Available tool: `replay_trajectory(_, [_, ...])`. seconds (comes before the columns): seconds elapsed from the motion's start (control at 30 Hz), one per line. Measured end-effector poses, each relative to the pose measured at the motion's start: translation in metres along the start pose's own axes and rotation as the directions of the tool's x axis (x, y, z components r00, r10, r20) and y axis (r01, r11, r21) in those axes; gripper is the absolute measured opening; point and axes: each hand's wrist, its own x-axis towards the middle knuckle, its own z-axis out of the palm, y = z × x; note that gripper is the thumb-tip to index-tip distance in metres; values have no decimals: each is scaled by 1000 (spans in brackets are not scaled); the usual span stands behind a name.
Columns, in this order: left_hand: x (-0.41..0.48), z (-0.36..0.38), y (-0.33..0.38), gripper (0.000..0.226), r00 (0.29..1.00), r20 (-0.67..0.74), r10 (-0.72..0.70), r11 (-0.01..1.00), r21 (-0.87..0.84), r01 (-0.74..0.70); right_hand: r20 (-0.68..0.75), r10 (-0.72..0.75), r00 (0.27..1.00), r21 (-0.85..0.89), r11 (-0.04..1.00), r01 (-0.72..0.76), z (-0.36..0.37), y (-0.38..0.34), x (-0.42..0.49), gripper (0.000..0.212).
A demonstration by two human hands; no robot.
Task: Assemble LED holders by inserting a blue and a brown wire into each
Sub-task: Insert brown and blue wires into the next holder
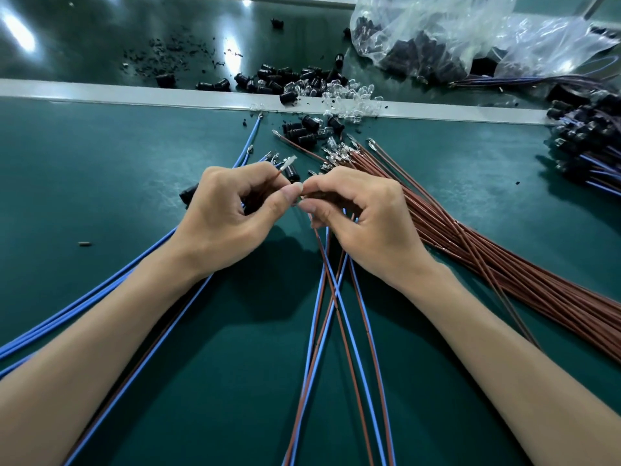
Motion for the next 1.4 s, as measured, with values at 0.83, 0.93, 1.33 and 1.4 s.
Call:
replay_trajectory(0.83, [3, 0, -2, 12, 987, -138, -81, 966, -255, 44, -62, 72, 995, 47, 996, -69, 3, 1, 0, 13])
replay_trajectory(0.93, [2, -1, -1, 9, 992, -88, -93, 969, -236, 70, -54, 37, 998, 29, 999, -35, 3, 1, 0, 11])
replay_trajectory(1.33, [0, -2, 1, 22, 988, 126, -86, 987, -126, 102, -21, -22, 1000, -49, 999, 21, -1, -2, 2, 11])
replay_trajectory(1.4, [0, -2, 2, 24, 984, 155, -87, 985, -133, 108, -19, -31, 999, -58, 998, 30, -1, -2, 2, 11])
